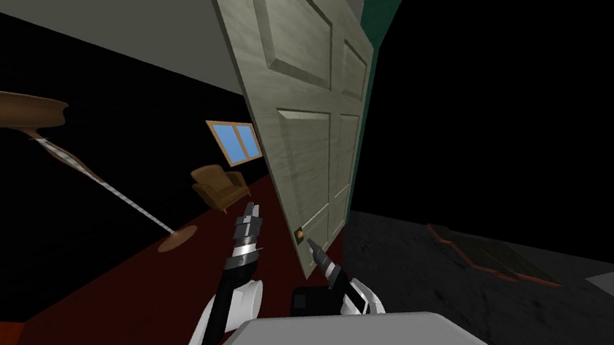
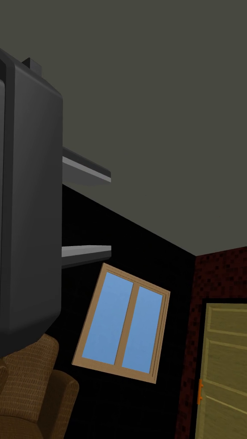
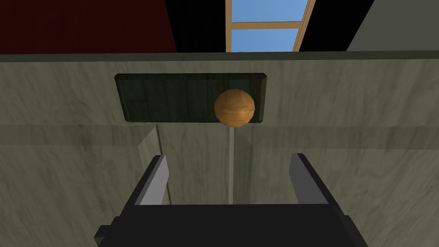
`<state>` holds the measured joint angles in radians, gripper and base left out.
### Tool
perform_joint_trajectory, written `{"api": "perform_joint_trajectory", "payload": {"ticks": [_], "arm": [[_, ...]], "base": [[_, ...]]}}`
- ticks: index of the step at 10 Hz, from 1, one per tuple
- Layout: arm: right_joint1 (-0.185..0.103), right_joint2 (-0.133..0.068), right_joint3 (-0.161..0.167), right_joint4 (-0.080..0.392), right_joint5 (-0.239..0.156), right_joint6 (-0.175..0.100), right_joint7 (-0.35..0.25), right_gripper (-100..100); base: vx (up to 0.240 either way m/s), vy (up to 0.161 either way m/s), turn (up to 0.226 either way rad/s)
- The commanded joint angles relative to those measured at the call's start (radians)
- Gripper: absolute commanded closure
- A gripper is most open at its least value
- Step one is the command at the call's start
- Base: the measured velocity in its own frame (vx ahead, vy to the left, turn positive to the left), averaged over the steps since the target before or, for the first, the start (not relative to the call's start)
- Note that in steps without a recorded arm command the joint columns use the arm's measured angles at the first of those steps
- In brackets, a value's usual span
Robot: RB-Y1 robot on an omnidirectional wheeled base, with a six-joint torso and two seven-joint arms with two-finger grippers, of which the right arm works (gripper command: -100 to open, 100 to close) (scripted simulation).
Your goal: Push the door open
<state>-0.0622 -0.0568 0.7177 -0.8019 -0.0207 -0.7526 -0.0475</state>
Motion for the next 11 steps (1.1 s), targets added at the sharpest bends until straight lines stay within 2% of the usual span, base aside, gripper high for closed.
{"api": "perform_joint_trajectory", "payload": {"ticks": [1,2,3,4,6,9,10,11], "arm": [[0.002,0.003,-0.001,-0.003,-0.003,0.002,-0.001,-100],[0.004,0.01,-0.002,-0.007,-0.004,0.004,-0.002,-100],[0.001,0.008,-0.002,0.0,-0.004,0.001,-0.002,-100],[0.001,-0.001,-0.006,0.005,-0.005,-0.005,0.001,-100],[0.0,-0.002,-0.009,0.009,-0.005,-0.011,0.004,-100],[-0.001,0.013,-0.016,0.017,-0.006,-0.022,0.01,-100],[-0.002,0.009,-0.015,0.019,-0.006,-0.021,0.008,-100],[-0.002,0.009,-0.015,0.019,-0.006,-0.021,0.008,100]], "base": [[-0.229,-0.13,-0.038],[-0.159,-0.101,-0.059],[-0.066,-0.047,-0.006],[0.065,0.106,0.044],[0.184,0.157,0.014],[0.191,0.186,0.022],[0.097,0.077,-0.013],[-0.022,-0.012,0.001]]}}
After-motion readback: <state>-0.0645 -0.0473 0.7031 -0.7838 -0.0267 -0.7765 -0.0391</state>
